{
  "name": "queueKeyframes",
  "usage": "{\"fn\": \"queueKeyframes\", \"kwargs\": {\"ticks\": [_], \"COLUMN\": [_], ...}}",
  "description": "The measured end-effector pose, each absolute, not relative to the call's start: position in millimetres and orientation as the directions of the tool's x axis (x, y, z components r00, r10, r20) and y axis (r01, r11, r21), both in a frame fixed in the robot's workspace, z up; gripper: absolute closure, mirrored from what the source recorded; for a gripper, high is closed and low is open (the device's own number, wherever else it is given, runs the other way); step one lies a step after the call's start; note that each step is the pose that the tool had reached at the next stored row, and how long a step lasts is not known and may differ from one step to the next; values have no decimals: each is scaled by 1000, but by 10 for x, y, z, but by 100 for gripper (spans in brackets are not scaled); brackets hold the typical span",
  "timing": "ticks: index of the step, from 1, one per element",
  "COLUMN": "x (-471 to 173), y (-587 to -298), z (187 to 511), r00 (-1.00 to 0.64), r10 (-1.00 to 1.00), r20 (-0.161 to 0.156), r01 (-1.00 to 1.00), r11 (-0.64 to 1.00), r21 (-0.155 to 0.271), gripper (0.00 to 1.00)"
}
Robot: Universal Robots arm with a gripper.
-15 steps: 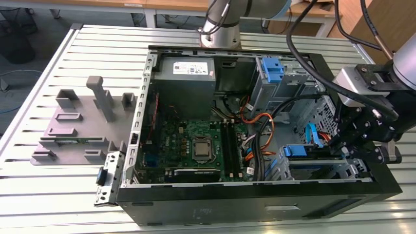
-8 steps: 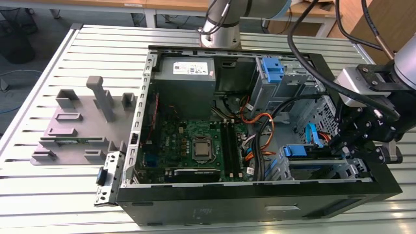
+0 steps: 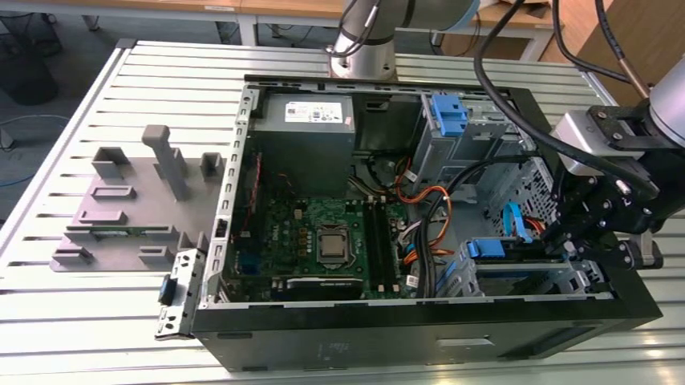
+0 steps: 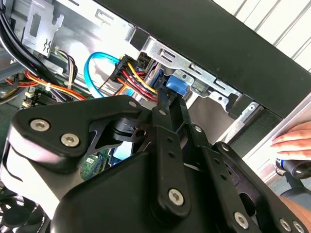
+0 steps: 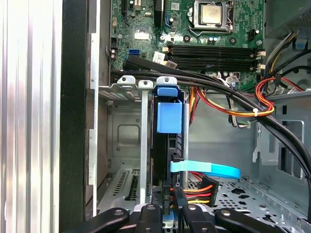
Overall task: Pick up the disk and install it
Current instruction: 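Insert the second disk wire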
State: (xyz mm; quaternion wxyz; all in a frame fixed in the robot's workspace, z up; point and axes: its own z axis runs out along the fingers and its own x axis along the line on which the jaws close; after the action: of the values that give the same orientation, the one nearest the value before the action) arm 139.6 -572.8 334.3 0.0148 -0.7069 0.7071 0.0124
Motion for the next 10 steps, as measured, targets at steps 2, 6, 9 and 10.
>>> {"fn": "queueKeyframes", "kwargs": {"ticks": [2,6,9,10], "x": [1396,1397,1397,1397], "y": [-5728,-5728,-5728,-5728], "z": [3344,3343,3345,3350], "r00": [0,0,0,0], "r10": [-999,-999,-999,-999], "r20": [-38,-38,-39,-39], "r01": [-1000,-1000,-1000,-1000], "r11": [0,0,0,0], "r21": [-3,-3,-3,-3], "gripper": [78,84,84,84]}}
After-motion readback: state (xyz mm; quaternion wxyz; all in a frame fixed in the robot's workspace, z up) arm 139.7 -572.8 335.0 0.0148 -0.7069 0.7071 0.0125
